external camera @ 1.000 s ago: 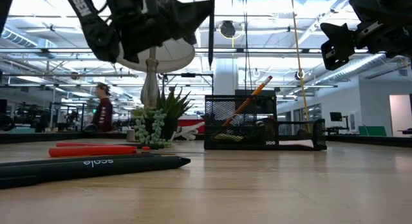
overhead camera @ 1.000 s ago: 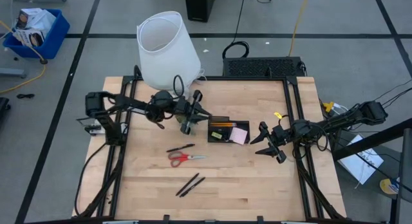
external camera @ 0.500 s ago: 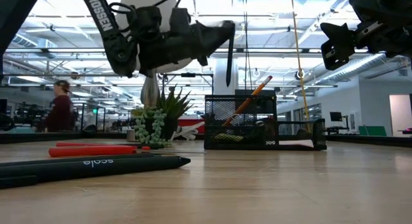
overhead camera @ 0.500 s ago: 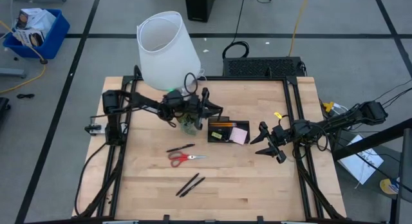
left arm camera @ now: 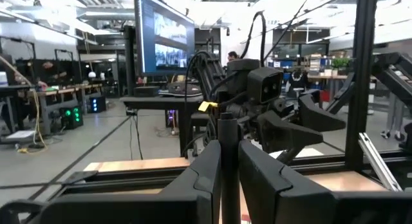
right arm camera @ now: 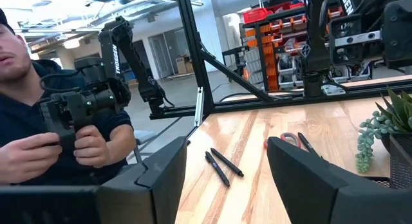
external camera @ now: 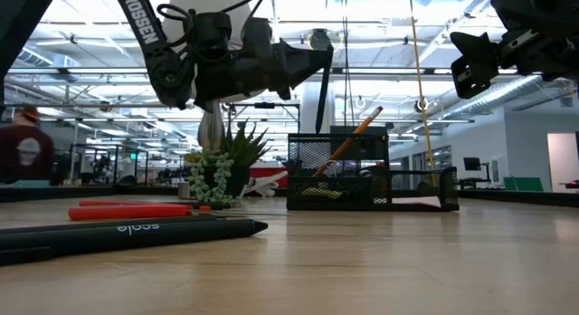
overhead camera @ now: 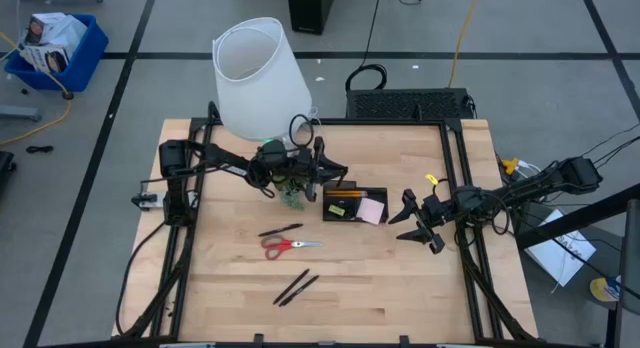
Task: Pick and place office supplies into organizer
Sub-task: Put the black pen into the desk organizer
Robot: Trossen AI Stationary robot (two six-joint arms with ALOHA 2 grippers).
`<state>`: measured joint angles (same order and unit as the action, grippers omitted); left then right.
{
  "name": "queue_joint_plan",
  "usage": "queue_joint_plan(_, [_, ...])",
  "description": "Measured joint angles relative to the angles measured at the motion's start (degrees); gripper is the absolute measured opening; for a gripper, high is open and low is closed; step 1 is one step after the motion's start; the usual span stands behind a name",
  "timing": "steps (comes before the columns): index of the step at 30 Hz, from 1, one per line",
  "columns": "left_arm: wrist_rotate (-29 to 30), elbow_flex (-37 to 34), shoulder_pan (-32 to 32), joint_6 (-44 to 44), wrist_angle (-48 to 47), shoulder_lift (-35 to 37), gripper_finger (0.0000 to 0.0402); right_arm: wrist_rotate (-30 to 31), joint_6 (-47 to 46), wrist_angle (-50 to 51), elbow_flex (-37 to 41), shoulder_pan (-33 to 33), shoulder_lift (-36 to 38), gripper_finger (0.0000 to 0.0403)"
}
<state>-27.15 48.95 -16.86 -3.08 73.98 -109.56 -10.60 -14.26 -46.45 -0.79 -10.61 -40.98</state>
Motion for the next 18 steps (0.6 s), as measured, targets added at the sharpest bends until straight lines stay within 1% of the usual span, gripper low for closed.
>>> queue_joint_plan(6, [-1.28,0.0,0.0,0.47,-0.51,0.0,0.0053,0.01,0.0,-0.01,-0.01,0.01,0.01,0.0211])
queue_joint_plan(8, [-1.45,0.0,0.0,0.51,-1.01,0.0,0.0061,0.0,-0.02,0.0,0.01,0.01,0.01,0.0209])
queue_joint_plan(10, [-1.84,0.0,0.0,1.25,-1.98,0.0,0.0078,0.01,0.0,0.0,0.0,0.01,0.01,0.0209])
queue_joint_plan(15, [-2.85,0.0,0.04,1.47,-1.9,0.0,0.014,0.01,-0.02,0.01,0.01,0.02,-0.01,0.0212])
queue_joint_plan(18, [-2.87,0.0,0.04,1.43,-1.89,0.0,0.0168,0.0,-0.01,0.0,0.0,0.01,0.01,0.0211])
